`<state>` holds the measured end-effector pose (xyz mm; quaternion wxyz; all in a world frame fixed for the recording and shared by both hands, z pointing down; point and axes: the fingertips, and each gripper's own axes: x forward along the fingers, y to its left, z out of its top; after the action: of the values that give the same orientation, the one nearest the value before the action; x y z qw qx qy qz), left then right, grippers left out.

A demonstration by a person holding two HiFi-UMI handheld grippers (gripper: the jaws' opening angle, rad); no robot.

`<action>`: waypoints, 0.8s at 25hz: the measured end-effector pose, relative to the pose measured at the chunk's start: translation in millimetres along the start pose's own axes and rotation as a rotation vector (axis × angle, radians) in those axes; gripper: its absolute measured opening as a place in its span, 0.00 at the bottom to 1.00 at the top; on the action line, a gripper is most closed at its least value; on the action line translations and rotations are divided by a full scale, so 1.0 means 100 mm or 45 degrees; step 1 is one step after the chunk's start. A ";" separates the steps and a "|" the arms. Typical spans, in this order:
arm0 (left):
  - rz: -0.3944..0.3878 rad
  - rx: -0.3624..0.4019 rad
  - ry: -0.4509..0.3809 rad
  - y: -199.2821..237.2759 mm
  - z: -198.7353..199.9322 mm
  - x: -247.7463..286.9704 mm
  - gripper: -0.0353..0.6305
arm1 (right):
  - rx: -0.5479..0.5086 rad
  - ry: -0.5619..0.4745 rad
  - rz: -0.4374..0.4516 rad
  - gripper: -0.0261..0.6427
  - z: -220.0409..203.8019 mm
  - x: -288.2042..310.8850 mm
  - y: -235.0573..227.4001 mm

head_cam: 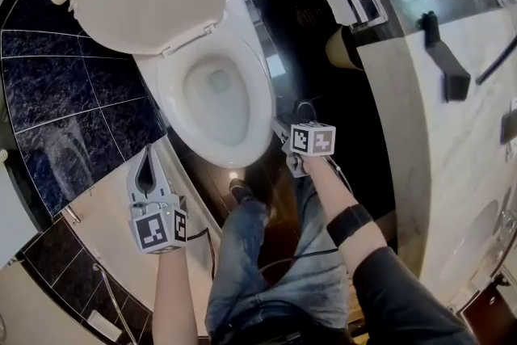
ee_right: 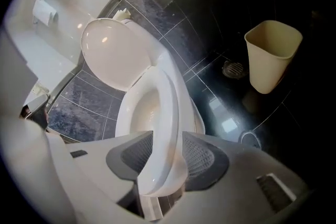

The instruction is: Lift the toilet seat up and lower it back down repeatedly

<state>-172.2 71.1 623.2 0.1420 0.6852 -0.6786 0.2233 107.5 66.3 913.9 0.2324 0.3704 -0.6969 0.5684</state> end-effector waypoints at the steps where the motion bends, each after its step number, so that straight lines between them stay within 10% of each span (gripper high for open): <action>1: -0.005 0.001 0.007 -0.01 -0.03 0.02 0.05 | 0.019 0.004 0.007 0.33 -0.03 0.06 -0.01; 20: 0.018 -0.033 0.102 0.11 -0.57 -0.04 0.05 | 0.155 0.036 0.041 0.25 -0.13 0.44 0.00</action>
<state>-189.7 102.4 669.2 0.1764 0.6691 -0.6800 0.2426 78.4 67.8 949.9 0.2103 0.3646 -0.6634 0.6187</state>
